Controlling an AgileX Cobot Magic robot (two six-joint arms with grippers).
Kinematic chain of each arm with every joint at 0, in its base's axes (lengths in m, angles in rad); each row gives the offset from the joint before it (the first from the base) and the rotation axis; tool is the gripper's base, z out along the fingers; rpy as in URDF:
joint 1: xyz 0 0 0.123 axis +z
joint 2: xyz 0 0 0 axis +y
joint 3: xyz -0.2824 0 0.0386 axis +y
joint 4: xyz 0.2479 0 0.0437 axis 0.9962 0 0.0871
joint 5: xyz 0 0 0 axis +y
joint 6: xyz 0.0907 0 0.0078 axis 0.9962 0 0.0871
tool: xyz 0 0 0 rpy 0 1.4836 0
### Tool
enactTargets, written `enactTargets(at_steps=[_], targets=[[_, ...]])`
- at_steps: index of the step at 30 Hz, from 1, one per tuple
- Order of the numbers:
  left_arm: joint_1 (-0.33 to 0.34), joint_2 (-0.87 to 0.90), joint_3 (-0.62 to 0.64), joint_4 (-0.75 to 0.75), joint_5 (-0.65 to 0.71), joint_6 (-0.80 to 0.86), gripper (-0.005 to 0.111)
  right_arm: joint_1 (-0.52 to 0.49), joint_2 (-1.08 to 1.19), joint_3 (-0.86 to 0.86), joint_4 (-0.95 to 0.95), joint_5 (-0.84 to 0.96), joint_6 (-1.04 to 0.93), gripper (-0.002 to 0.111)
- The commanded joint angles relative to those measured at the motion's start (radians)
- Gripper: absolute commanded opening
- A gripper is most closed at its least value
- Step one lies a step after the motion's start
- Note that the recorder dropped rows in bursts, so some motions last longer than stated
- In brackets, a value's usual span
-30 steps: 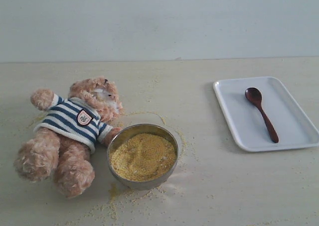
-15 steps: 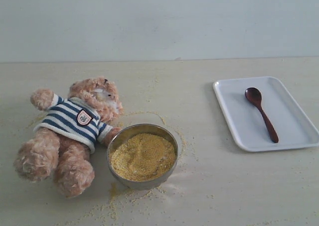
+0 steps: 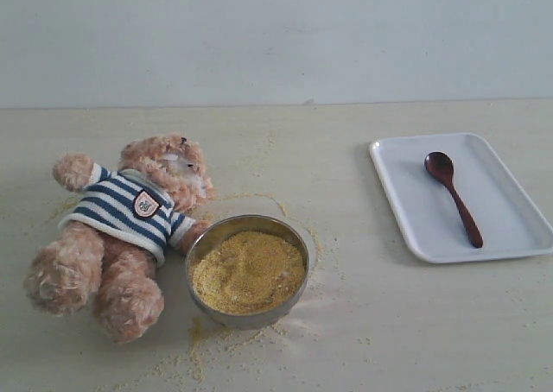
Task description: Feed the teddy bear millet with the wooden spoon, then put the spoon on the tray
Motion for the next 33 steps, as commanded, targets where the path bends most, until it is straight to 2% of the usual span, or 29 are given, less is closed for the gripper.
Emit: enactTargets(at_steps=[1,24,33], targets=[[-0.003,-0.003,-0.001,0.004,-0.014,0.005,0.005,0.001,-0.004,-0.001,-0.021,0.018,-0.170,0.000],[-0.003,-0.003,-0.001,0.002,-0.002,0.003,0.005,0.006,-0.004,-0.001,0.013,0.010,-0.191,0.000],[-0.003,-0.003,-0.001,-0.005,-0.004,-0.133,0.005,0.006,-0.004,-0.001,0.013,0.010,-0.191,0.000]])
